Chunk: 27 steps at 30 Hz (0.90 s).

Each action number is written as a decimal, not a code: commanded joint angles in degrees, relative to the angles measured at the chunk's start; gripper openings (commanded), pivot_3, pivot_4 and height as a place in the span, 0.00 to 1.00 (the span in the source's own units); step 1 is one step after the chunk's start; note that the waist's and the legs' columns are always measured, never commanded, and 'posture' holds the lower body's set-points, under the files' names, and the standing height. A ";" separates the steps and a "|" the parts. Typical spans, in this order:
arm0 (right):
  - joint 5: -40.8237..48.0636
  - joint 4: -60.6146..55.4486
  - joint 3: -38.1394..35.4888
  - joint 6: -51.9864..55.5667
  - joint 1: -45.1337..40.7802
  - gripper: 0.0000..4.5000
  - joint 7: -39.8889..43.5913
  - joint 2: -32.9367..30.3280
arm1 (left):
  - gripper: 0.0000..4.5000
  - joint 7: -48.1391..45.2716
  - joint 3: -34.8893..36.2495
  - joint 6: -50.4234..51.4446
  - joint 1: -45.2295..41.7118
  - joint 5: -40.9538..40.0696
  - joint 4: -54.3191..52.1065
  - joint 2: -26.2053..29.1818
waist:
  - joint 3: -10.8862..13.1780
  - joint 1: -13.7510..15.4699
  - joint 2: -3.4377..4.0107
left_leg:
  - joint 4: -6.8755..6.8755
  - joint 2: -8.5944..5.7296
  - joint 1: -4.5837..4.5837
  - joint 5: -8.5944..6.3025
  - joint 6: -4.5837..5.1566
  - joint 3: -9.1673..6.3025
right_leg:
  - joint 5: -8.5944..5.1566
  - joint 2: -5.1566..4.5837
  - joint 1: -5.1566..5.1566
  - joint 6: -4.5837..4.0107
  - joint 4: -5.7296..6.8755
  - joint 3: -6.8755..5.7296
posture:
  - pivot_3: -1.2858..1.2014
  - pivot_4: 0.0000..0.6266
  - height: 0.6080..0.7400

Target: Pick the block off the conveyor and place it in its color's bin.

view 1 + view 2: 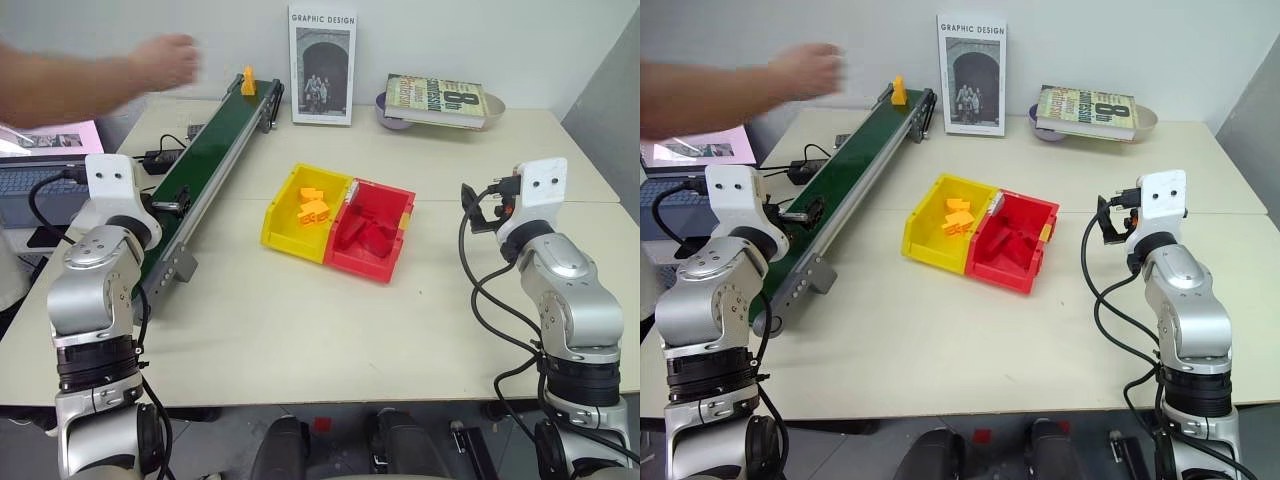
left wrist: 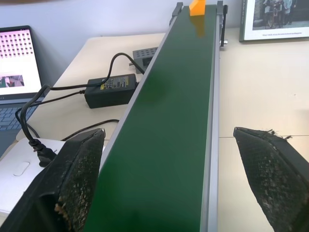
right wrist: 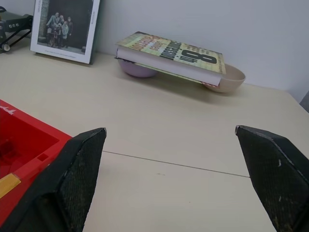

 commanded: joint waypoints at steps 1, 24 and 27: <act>-0.27 -0.70 -1.05 -1.10 -1.45 1.00 0.31 -0.43 | 0.99 0.68 1.25 -1.16 -0.28 0.64 -2.00 1.41 | 0.00 0.00 0.00 | 0.00 0.00 0.00 0.00 0.00 0.00 | 0.00 0.00 0.00 0.00 0.00 0.00 | 0.52 0.24 1.00; 18.64 -1.18 6.94 -0.74 -10.75 1.00 32.08 -5.09 | 0.99 -2.55 3.50 -5.34 0.41 -4.36 -1.88 -0.10 | 0.00 -0.15 0.00 | 0.00 0.01 0.02 0.00 0.00 -0.04 | 0.00 -0.01 0.05 0.00 -0.04 -0.06 | 0.52 0.24 1.00; 20.67 -1.87 7.93 -0.15 -11.39 1.00 34.96 -5.51 | 0.99 -2.95 3.43 -5.09 0.72 -4.29 -1.93 0.25 | 0.00 -0.13 0.00 | -0.01 0.02 0.01 0.00 0.00 -0.07 | 0.00 -0.01 0.05 0.00 -0.04 -0.10 | 0.52 0.24 1.00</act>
